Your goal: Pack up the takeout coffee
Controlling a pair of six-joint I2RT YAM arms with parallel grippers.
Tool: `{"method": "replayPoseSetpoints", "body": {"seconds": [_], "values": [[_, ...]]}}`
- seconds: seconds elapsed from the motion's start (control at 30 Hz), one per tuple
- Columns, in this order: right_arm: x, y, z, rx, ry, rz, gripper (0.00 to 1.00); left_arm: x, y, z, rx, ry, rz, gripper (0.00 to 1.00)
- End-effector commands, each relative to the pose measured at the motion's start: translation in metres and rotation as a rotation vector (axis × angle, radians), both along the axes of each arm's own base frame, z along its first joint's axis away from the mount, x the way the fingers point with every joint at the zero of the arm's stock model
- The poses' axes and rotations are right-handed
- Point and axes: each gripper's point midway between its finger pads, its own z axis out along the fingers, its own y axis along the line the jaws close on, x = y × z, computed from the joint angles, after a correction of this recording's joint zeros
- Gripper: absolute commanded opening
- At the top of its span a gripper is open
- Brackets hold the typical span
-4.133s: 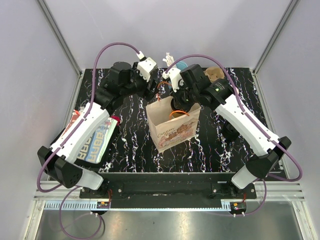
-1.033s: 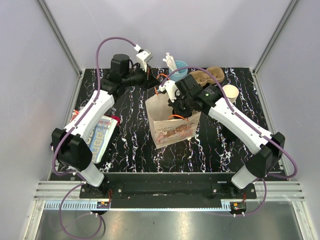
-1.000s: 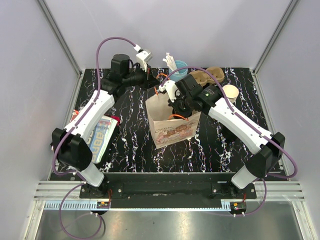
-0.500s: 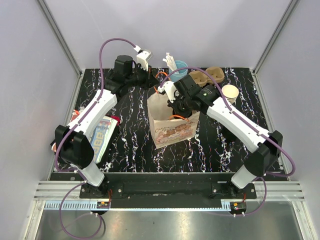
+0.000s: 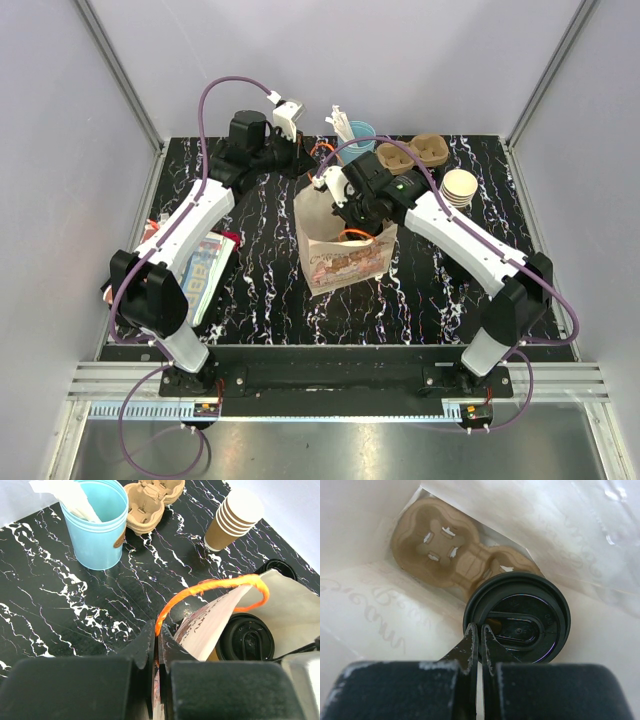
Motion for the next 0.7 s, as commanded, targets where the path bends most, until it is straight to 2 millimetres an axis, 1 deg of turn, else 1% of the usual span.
{"method": "replayPoseSetpoints", "body": {"seconds": [0.0,0.5,0.67], "values": [[0.009,-0.0007,0.0039,0.001,-0.023,-0.009,0.0,0.006,-0.0007,0.0267,-0.024,-0.081,0.017,0.0],[0.0104,-0.0003,-0.0036,0.011,-0.005,-0.003,0.0,0.0048,0.0011,0.0294,-0.023,-0.09,0.027,0.0],[0.0134,0.0006,0.0006,0.018,-0.02,-0.01,0.0,0.0037,0.0015,0.028,-0.022,-0.089,0.027,0.0]]}}
